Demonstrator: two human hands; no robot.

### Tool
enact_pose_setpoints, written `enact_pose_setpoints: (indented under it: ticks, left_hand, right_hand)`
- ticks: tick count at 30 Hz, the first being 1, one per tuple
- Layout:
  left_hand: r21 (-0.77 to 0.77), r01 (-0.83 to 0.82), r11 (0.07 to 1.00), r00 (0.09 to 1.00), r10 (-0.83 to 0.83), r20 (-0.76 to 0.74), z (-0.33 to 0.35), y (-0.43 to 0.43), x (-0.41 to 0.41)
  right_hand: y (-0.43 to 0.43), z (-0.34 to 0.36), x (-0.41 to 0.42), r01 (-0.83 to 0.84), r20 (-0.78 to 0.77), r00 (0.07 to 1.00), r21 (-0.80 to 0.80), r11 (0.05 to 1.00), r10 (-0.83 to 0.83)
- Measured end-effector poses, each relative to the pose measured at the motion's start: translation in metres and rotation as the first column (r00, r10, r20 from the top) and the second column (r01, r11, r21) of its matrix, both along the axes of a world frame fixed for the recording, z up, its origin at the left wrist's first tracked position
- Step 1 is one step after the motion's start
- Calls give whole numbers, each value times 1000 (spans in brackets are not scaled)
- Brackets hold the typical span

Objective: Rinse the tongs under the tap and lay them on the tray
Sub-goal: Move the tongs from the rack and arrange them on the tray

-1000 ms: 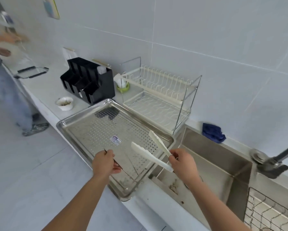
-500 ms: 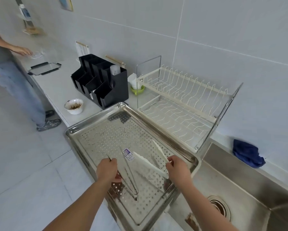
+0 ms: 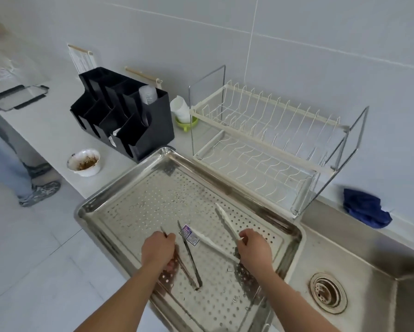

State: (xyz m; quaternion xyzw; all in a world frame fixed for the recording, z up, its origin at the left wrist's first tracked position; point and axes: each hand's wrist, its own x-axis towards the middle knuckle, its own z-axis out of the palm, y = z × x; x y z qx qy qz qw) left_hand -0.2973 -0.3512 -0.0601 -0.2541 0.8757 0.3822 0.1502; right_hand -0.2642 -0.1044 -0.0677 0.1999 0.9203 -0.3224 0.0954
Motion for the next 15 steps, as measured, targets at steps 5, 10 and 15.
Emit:
enact_pose_setpoints:
  ticks: [5,10,15]
  left_hand:
    - [-200,204,958,979,-205,13,6,-22,-22]
    - [-245,300,922,952,-305,17,3,-35,-30]
    - [-324,414,850,894,-447,-31,10,-32,-25]
  right_hand:
    - [-26,8,3,87,-34,995,-43,995,-89]
    - [-42,13,11,147,-72,986,-47,988,-150]
    - [-47,26,19,196,-71,978,-27,980,-197]
